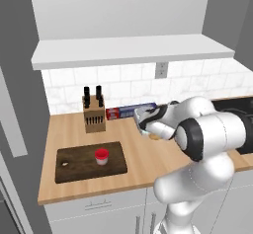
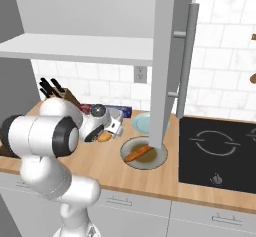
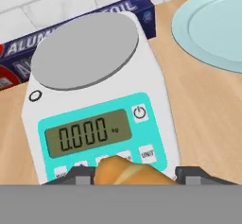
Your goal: From the different types of pastries on the counter, select a croissant and place it on the cutting board. Then retrieve a jar of jam from the cabinet and place it alongside the croissant on the cutting board.
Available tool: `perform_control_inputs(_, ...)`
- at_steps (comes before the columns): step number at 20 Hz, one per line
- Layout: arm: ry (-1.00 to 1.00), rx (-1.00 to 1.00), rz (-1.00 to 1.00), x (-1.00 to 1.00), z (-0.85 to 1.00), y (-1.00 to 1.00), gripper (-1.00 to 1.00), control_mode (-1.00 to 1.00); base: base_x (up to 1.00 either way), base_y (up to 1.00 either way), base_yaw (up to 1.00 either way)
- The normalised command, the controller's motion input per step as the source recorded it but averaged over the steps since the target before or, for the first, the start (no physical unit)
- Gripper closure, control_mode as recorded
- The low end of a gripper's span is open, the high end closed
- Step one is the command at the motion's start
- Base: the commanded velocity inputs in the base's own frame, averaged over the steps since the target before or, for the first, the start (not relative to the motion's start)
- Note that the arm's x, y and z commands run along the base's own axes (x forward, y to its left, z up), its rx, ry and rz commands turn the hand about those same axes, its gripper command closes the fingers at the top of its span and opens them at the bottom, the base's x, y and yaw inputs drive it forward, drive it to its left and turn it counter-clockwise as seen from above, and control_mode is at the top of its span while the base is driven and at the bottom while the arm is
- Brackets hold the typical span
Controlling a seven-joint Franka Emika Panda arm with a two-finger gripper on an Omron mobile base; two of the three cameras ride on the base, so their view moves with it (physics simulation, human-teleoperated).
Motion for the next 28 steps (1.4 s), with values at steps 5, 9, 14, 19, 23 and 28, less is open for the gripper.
perform_control_inputs(5, -0.06, 0.00, 0.07, 0.00, 0.42, 0.59, 1.00, -1.00, 0.00, 0.00, 0.00)
perform_control_inputs(9, -0.03, 0.00, 0.11, 0.00, 0.59, 0.59, 1.00, -1.00, 0.00, 0.00, 0.00)
perform_control_inputs(14, -0.03, 0.00, 0.13, 0.04, 0.59, 0.75, 1.00, -1.00, 0.00, 0.00, 0.00)
perform_control_inputs(19, 0.00, -0.01, 0.15, 0.18, 0.38, 0.86, 1.00, -1.00, 0.00, 0.00, 0.00)
perform_control_inputs(23, 0.00, -0.04, 0.11, 0.06, 0.41, 0.74, 1.00, -1.00, 0.00, 0.00, 0.00)
perform_control_inputs(28, 0.00, -0.02, 0.09, 0.00, 0.60, 0.79, 1.00, -1.00, 0.00, 0.00, 0.00)
